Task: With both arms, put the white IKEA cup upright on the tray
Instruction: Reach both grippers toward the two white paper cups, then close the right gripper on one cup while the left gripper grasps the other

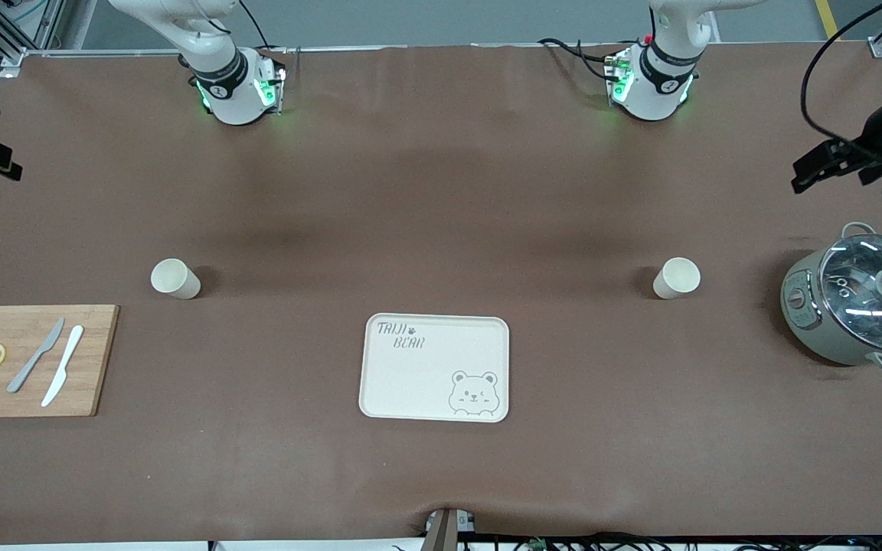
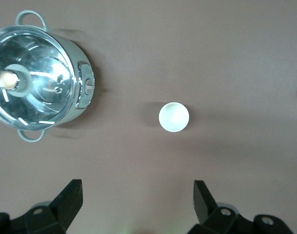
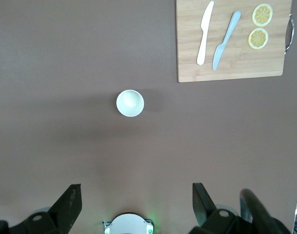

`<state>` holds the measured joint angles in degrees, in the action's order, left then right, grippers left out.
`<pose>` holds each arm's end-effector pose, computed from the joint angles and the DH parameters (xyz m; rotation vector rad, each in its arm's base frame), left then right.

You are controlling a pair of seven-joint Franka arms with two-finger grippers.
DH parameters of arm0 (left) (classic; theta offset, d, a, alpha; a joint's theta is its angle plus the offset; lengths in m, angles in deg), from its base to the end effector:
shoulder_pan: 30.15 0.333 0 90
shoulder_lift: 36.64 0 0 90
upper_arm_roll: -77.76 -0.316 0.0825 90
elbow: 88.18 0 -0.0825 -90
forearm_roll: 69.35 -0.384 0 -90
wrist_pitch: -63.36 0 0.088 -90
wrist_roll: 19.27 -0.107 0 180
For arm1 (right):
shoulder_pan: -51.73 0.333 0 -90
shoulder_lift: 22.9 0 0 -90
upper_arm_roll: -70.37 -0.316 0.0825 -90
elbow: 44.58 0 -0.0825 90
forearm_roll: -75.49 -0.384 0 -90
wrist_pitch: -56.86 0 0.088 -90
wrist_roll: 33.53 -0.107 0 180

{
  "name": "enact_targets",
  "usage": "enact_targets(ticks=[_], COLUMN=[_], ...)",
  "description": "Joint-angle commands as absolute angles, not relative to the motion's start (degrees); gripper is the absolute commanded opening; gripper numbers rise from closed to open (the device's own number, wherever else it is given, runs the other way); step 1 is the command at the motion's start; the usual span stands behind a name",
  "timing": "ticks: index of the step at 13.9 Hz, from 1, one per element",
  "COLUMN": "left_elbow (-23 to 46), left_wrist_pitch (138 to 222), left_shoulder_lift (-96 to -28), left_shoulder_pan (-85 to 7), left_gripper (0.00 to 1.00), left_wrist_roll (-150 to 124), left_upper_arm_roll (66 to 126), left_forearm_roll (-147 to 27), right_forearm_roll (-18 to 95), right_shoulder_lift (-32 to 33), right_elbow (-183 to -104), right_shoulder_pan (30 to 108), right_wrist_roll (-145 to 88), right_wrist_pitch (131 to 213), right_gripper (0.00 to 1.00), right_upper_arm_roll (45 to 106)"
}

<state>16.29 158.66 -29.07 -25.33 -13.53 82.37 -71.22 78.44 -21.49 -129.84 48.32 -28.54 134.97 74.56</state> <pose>0.5164 0.0028 0.5833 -3.0930 -0.1567 0.0407 0.5344 -0.0771 0.6328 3.0951 -0.0813 -0.2392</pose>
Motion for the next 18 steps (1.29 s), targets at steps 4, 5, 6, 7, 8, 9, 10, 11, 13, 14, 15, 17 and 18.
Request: enact_targets(ticks=[4,5,6,7,8,9,10,11,13,14,15,17,18], left_elbow=[32.90,36.33,39.58,42.05,44.34,46.01,47.07,47.69,47.87,48.14,48.66,49.19,49.19], left_wrist_pitch=[175.30,179.94,184.60,188.65,192.70,195.69,198.16,200.10,203.00,204.41,205.90,208.28,209.42], left_shoulder_lift=[-26.88,-26.97,-27.23,-27.76,-28.89,-29.60,-31.17,-32.76,-36.01,-37.33,-38.30,-40.50,-41.64], left_shoulder_pan=[-24.88,-24.88,-24.27,-23.48,-23.30,-23.29,-23.29,-23.29,-23.29,-23.29,-23.29,-23.21,-23.29], left_gripper=[1.00,1.00,1.00,1.00,1.00,1.00,1.00,1.00,1.00,0.99,0.95,0.90,0.86], left_wrist_roll=[-13.39,-13.38,-13.38,-13.38,-13.47,-13.47,-13.47,-13.47,-13.47,-13.47,-13.47,-13.47,-13.39], left_upper_arm_roll=[82.42,82.42,82.42,82.50,82.50,82.50,82.59,82.50,82.59,82.59,82.59,82.59,82.68], left_forearm_roll=[-70.85,-70.85,-70.85,-70.85,-70.85,-70.85,-70.85,-70.85,-70.85,-70.85,-70.85,-70.85,-70.67], right_forearm_roll=[79.97,79.97,79.97,79.71,79.54,79.10,79.01,78.92,76.56,75.50,75.32,75.23,74.62], right_shoulder_lift=[-14.91,-13.08,-12.27,-11.48,-9.91,-9.02,-8.84,-8.93,-9.01,-9.01,-9.01,-9.01,-9.01], right_elbow=[-128.86,-128.78,-128.86,-128.86,-129.30,-130.00,-132.44,-135.60,-141.05,-143.43,-145.98,-150.37,-152.22], right_shoulder_pan=[45.59,45.49,45.58,45.40,45.66,45.40,45.14,44.01,42.77,42.24,42.15,42.24,42.24], right_wrist_roll=[-28.17,-28.08,-28.08,-28.08,-28.17,-28.25,-28.26,-28.34,-28.34,-28.34,-28.34,-28.34,-28.43], right_wrist_pitch=[135.87,135.44,135.79,135.96,136.14,137.79,140.86,144.63,151.66,154.57,157.90,162.93,165.12], right_gripper=[1.00,1.00,1.00,1.00,1.00,1.00,1.00,1.00,1.00,1.00,1.00,1.00,1.00], right_upper_arm_roll=[74.07,74.07,74.07,74.07,74.07,73.98,73.98,73.98,73.98,73.98,73.98,73.98,73.89])
